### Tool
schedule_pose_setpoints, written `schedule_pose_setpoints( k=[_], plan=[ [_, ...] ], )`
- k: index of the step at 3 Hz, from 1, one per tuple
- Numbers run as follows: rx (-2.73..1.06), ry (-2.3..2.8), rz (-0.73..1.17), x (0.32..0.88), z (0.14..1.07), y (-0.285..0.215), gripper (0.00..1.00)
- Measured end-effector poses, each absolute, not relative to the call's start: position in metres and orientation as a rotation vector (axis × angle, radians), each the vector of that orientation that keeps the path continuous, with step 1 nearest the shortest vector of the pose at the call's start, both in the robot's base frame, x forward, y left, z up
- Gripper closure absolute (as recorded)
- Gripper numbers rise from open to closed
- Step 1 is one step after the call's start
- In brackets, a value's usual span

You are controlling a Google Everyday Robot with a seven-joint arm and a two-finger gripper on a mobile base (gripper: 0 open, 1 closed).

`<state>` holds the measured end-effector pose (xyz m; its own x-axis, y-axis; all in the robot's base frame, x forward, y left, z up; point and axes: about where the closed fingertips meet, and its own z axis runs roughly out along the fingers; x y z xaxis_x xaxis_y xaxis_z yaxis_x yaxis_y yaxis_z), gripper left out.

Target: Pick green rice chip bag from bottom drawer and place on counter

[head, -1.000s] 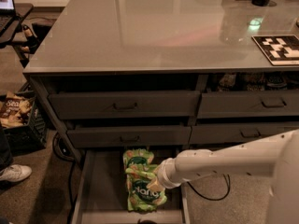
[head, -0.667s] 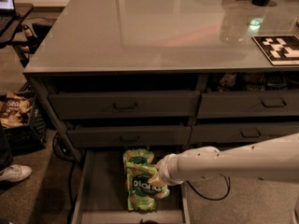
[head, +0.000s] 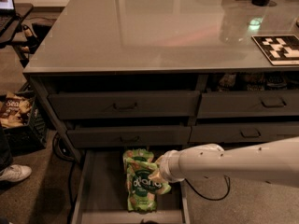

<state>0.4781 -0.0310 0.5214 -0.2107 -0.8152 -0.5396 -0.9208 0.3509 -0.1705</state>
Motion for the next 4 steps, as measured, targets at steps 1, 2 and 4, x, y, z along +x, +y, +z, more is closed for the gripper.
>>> schedule_pose_setpoints(
  k=[1, 2, 4],
  plan=[
    [-1.508, 2.014, 0.193, 0.491, 0.560, -0.031, 1.00],
    [-1.528, 1.963, 0.113, 0.510, 0.602, -0.032, 1.00],
    [-1.538, 1.914, 0.092, 0.517, 0.618, -0.027, 1.00]
  ],
)
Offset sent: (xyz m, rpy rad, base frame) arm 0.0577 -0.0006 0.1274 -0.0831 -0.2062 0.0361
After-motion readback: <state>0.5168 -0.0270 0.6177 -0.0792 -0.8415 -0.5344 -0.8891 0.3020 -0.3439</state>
